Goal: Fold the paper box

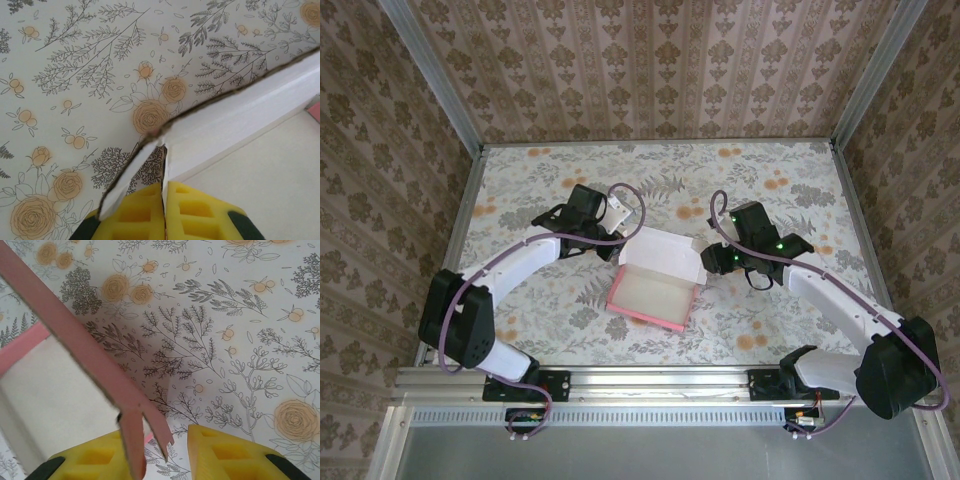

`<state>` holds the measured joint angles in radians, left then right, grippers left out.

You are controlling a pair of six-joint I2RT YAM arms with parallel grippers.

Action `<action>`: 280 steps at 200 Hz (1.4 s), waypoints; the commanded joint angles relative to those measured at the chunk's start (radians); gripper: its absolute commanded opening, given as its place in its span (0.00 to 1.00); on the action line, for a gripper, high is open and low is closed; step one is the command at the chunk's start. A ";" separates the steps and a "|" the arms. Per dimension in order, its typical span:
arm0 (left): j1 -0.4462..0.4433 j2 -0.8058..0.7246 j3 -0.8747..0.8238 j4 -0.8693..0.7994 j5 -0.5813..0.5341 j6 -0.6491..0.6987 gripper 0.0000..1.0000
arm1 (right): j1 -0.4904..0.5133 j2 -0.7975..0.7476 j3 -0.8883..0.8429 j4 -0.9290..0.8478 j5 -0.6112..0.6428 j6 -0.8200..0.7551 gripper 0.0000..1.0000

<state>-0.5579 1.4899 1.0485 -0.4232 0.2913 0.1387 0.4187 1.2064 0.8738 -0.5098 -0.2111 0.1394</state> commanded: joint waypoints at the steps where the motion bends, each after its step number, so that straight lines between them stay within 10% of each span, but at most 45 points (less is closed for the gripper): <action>1: -0.008 -0.033 -0.013 -0.013 0.025 -0.042 0.06 | 0.000 0.010 -0.013 0.032 -0.029 0.033 0.31; 133: -0.043 -0.042 0.011 0.069 -0.011 -0.336 0.00 | 0.080 0.044 0.078 0.042 0.229 0.237 0.07; 280: -0.048 0.011 -0.134 0.520 -0.186 -0.581 0.00 | 0.146 0.235 0.131 0.434 0.482 0.358 0.05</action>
<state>-0.5892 1.4937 0.9451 -0.0154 0.1051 -0.4137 0.5438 1.3994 0.9936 -0.2340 0.2466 0.4725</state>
